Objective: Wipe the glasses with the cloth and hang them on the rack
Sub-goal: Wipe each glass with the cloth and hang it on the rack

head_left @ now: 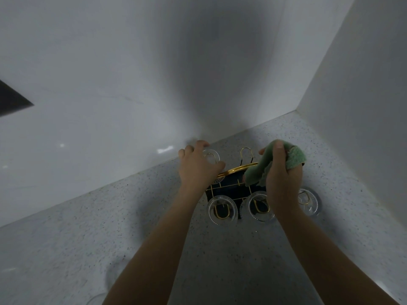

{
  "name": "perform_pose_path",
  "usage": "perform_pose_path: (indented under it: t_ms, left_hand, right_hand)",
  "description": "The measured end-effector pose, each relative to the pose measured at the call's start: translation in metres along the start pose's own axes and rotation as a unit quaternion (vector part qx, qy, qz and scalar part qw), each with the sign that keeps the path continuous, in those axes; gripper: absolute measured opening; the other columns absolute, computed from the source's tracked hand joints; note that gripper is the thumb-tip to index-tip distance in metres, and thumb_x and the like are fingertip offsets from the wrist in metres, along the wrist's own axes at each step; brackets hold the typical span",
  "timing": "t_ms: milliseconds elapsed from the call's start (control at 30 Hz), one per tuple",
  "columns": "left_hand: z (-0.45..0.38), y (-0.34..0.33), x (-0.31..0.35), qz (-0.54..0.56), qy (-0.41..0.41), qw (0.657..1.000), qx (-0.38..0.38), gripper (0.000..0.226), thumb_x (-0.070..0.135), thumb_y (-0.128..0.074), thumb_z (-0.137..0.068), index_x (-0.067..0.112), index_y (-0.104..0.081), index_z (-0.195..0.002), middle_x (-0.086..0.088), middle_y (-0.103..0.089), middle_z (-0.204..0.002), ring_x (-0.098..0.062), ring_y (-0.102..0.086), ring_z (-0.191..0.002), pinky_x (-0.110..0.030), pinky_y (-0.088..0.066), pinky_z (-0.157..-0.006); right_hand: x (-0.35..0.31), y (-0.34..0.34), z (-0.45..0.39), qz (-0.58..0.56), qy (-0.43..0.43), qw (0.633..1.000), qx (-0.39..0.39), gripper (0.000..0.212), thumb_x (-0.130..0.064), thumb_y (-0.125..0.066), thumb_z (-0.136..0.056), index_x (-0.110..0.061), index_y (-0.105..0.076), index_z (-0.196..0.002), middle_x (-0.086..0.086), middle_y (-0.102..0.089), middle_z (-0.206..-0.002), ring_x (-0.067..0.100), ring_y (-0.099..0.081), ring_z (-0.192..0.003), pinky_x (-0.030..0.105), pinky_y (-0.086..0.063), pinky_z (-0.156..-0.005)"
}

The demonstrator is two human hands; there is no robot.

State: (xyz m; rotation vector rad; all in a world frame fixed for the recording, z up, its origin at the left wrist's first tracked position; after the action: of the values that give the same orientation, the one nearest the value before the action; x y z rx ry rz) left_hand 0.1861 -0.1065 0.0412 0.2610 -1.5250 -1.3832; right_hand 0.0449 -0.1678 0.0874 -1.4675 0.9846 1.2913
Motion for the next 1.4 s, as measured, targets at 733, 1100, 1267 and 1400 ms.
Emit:
perform_pose_path:
  t_ms: [733,1100,1267,1400]
  left_hand:
    - [0.074,0.024,-0.019,0.163,0.022,0.985,0.044,0.055,0.045,-0.065,-0.088,0.019,-0.05,-0.134,-0.008,-0.046,-0.13,-0.025,-0.04,-0.126,-0.028,-0.036,-0.094]
    - [0.191,0.038,-0.102,0.178,0.056,0.982,0.004,0.046,0.043,-0.06,-0.093,0.02,-0.051,-0.132,-0.003,-0.052,-0.125,-0.016,-0.051,-0.112,-0.031,-0.047,-0.094]
    - [0.234,0.044,-0.15,0.141,0.054,0.989,0.007,0.045,0.043,-0.061,-0.092,0.018,-0.054,-0.129,-0.003,-0.054,-0.127,-0.016,-0.052,-0.114,-0.035,-0.046,-0.1]
    - [0.264,0.051,-0.189,0.119,0.065,0.991,0.008,0.049,0.048,-0.059,-0.092,0.017,-0.055,-0.13,-0.004,-0.052,-0.135,-0.021,-0.049,-0.126,-0.043,-0.039,-0.109]
  right_hand:
    - [-0.007,0.01,0.044,0.072,-0.018,0.997,-0.01,0.03,-0.023,-0.04,-0.099,-0.013,-0.05,-0.072,0.003,-0.049,-0.06,0.004,-0.05,-0.047,0.016,-0.044,-0.045]
    - [-0.002,0.005,0.172,0.105,-0.122,0.986,-0.051,0.026,-0.029,-0.041,-0.099,-0.024,-0.047,-0.073,0.005,-0.05,-0.061,0.018,-0.051,-0.05,0.032,-0.048,-0.05]
    - [0.015,-0.006,0.233,0.152,-0.166,0.972,-0.068,0.032,-0.035,-0.037,-0.099,-0.021,-0.057,-0.078,0.004,-0.055,-0.066,0.016,-0.054,-0.056,0.029,-0.05,-0.049]
    - [0.031,-0.015,0.276,0.169,-0.192,0.964,-0.079,0.037,-0.038,-0.038,-0.098,-0.014,-0.063,-0.086,0.003,-0.057,-0.068,0.017,-0.056,-0.061,0.027,-0.049,-0.051]
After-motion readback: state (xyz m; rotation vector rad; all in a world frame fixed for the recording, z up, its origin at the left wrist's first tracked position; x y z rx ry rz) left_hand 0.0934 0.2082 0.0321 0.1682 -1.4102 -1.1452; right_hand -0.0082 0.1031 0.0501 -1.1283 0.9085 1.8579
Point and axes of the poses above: each hand's wrist, its own z-axis away from the middle knuckle, its own y-axis out of the back of the hand, x = y × z, the point moved 1 cm from there along -z, towards the middle knuckle
